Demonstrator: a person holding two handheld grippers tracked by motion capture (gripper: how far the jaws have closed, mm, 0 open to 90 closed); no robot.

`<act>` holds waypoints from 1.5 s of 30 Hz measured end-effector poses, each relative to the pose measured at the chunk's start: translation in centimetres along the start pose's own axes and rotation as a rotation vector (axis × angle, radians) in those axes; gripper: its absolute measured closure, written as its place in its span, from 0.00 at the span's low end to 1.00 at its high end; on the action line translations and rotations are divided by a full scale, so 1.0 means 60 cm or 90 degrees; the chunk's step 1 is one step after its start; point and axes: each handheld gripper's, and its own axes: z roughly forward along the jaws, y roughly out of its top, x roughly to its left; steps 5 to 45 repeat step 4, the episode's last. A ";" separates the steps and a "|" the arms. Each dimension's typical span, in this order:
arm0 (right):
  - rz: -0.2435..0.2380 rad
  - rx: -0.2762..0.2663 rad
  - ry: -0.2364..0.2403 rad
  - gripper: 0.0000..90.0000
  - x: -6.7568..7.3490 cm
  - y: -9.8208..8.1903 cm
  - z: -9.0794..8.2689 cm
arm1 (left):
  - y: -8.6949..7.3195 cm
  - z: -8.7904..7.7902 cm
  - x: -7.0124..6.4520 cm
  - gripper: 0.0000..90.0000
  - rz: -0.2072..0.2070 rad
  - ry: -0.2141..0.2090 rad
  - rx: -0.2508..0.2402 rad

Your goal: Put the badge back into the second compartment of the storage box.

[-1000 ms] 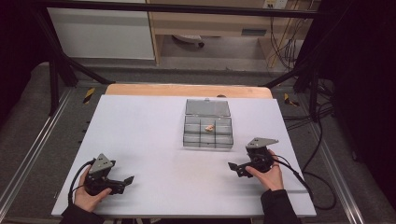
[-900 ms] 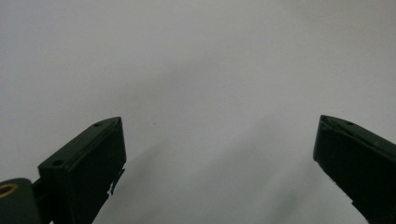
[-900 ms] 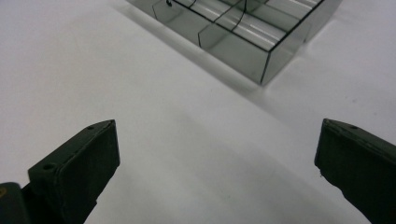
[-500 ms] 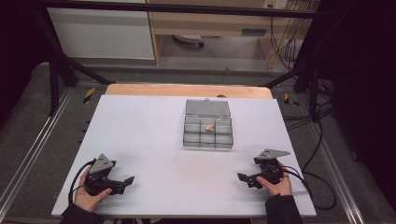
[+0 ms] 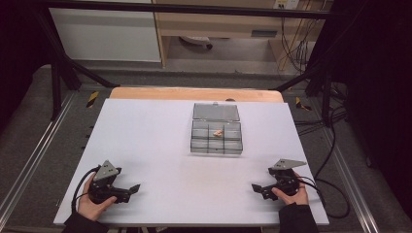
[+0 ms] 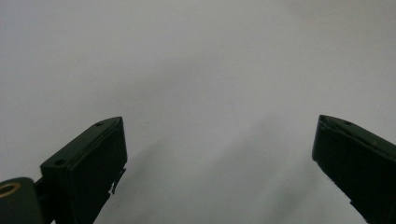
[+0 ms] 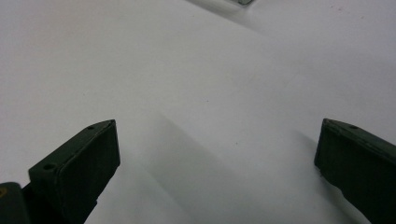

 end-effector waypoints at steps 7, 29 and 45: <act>-0.001 0.000 -0.001 0.01 -0.001 0.000 -0.002 | 0.000 0.000 -0.001 0.03 0.002 0.000 0.001; -0.001 0.000 -0.001 0.01 -0.001 0.000 -0.002 | 0.000 0.000 -0.001 0.03 0.002 0.000 0.001; -0.001 0.000 -0.001 0.01 -0.001 0.000 -0.002 | 0.000 0.000 -0.001 0.03 0.002 0.000 0.001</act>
